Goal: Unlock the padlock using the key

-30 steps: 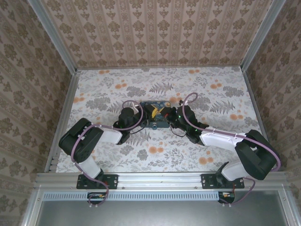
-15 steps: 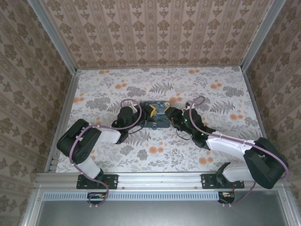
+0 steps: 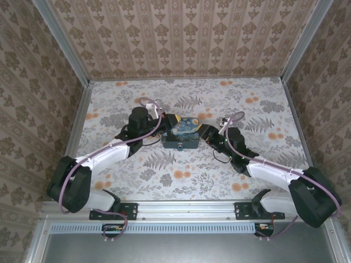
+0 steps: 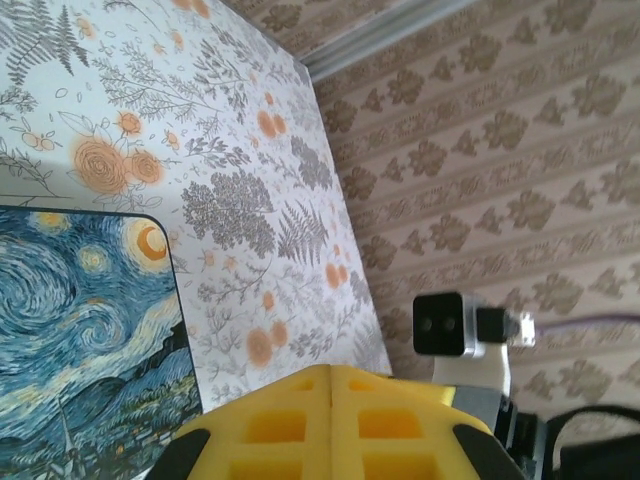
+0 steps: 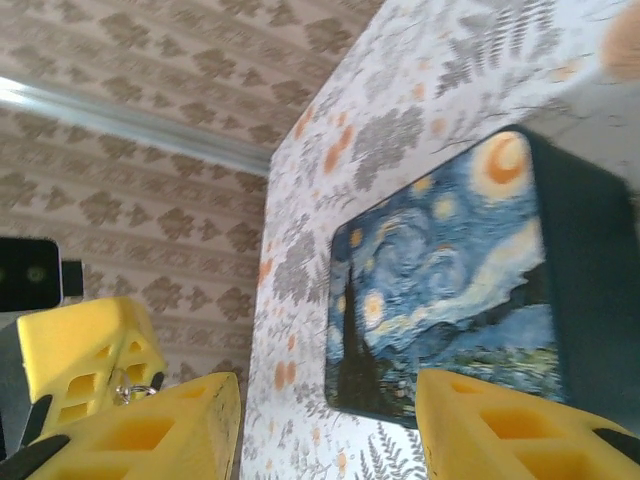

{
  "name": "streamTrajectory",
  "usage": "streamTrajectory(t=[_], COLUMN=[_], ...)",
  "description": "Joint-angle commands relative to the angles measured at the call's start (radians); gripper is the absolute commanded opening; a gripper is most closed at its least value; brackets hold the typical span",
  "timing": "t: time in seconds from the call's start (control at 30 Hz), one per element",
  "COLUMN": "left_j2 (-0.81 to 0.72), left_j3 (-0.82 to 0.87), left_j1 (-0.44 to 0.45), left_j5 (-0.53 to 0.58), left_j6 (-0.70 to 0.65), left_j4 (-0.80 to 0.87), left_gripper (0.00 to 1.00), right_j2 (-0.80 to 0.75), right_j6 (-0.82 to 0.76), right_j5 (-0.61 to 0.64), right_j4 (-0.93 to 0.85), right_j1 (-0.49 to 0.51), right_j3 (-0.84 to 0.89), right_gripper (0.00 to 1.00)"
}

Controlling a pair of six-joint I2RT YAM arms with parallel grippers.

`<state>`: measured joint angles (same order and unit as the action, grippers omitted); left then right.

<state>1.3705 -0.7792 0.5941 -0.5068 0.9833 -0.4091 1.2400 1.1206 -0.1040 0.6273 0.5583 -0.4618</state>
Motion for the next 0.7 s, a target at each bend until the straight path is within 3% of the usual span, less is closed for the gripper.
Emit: streamTrajectory(t=[0.0, 0.17, 0.43, 0.67], left_j2=[-0.030, -0.022, 0.021, 0.041], left_j3=[-0.033, -0.017, 0.047, 0.049], left_j1=[-0.002, -0.001, 0.015, 0.035], left_j5=[-0.047, -0.050, -0.023, 0.011], left_j6=[-0.220, -0.241, -0.123, -0.090], left_j4=[0.163, 0.121, -0.083, -0.128], left_gripper=[0.00, 0.00, 0.00, 0.00], right_j2=[0.058, 0.143, 0.299, 0.390], right_j6=[-0.083, -0.085, -0.025, 0.029], right_j5=[-0.116, -0.168, -0.192, -0.188], right_j4=[0.197, 0.330, 0.534, 0.655], right_j1=[0.002, 0.022, 0.045, 0.063], right_j3=[-0.015, -0.047, -0.079, -0.097], right_gripper=[0.50, 0.47, 0.43, 0.41])
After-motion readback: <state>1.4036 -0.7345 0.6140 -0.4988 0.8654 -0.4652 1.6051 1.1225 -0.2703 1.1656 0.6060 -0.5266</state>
